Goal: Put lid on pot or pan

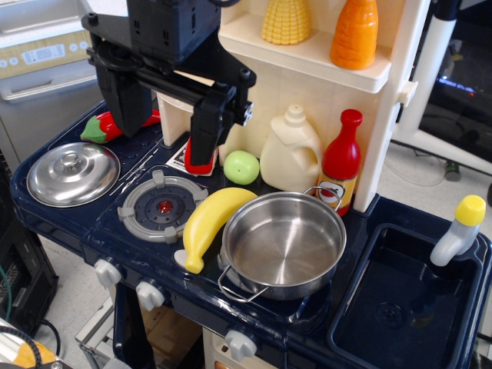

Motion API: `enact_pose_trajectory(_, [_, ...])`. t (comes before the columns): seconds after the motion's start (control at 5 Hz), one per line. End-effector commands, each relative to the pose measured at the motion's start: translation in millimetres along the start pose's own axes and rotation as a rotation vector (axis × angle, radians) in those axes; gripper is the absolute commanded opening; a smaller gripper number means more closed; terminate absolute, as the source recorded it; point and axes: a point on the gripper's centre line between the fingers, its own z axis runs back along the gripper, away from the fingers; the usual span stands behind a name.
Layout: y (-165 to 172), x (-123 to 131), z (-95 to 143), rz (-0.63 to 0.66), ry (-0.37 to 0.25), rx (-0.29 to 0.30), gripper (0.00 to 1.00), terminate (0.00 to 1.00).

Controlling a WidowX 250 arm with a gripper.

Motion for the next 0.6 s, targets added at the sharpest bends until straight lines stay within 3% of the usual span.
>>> enact_pose_trajectory(0.0, [0.0,0.0,0.0,0.000,0.000,0.000,1.00,0.00])
enact_pose_trajectory(0.2, [46.3,24.5,-20.5,-0.144,-0.083,0.090,1.00,0.00])
enact_pose_trajectory(0.4, [89.1,63.9,-51.9,-0.189,-0.166,0.106,1.00,0.00])
